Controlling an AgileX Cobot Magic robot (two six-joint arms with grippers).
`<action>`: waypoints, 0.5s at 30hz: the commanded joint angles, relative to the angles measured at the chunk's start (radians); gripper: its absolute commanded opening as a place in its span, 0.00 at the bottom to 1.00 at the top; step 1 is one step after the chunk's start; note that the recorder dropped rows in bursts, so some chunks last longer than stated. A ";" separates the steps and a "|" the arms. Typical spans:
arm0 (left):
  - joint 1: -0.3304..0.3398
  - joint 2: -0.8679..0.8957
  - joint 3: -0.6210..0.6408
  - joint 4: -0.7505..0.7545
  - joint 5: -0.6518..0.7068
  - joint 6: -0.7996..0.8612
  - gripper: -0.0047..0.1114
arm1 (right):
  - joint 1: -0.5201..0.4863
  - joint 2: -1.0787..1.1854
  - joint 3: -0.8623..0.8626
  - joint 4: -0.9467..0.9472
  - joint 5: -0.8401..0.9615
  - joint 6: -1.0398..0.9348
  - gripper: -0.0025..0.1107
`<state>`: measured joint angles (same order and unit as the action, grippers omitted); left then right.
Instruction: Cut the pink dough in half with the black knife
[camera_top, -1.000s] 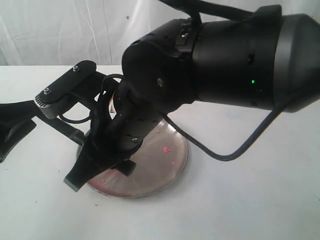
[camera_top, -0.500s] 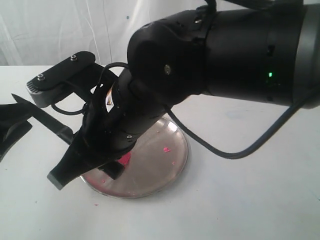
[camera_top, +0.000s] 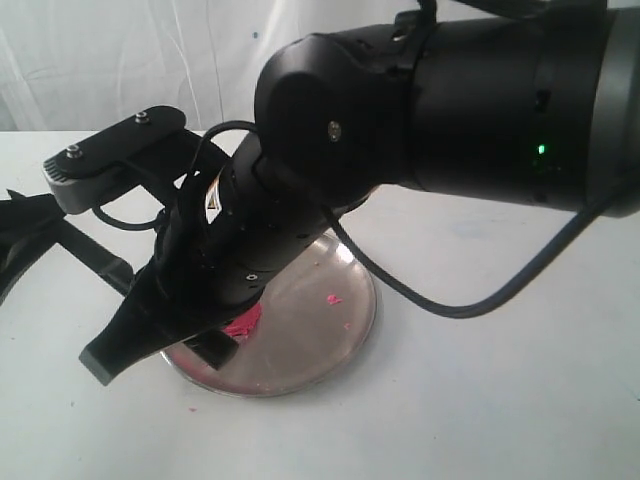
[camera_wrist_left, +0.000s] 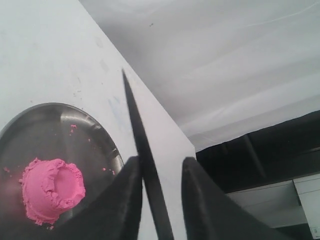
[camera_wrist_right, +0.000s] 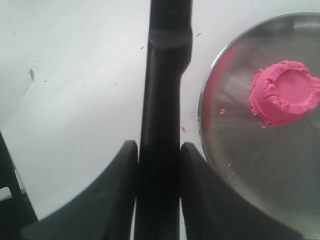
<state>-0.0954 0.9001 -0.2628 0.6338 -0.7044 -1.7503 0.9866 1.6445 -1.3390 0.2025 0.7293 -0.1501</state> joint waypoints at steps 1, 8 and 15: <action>0.003 -0.002 -0.006 0.003 0.002 0.005 0.16 | 0.000 -0.010 0.004 0.007 -0.014 -0.011 0.02; 0.003 -0.002 -0.006 0.018 0.002 0.005 0.04 | 0.000 -0.010 0.004 0.007 -0.021 -0.011 0.02; 0.003 -0.002 -0.006 0.017 0.027 0.005 0.04 | 0.000 -0.010 0.004 0.007 -0.014 -0.011 0.02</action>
<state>-0.0954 0.9001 -0.2698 0.6269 -0.7260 -1.7626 0.9866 1.6445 -1.3376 0.2082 0.7255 -0.1501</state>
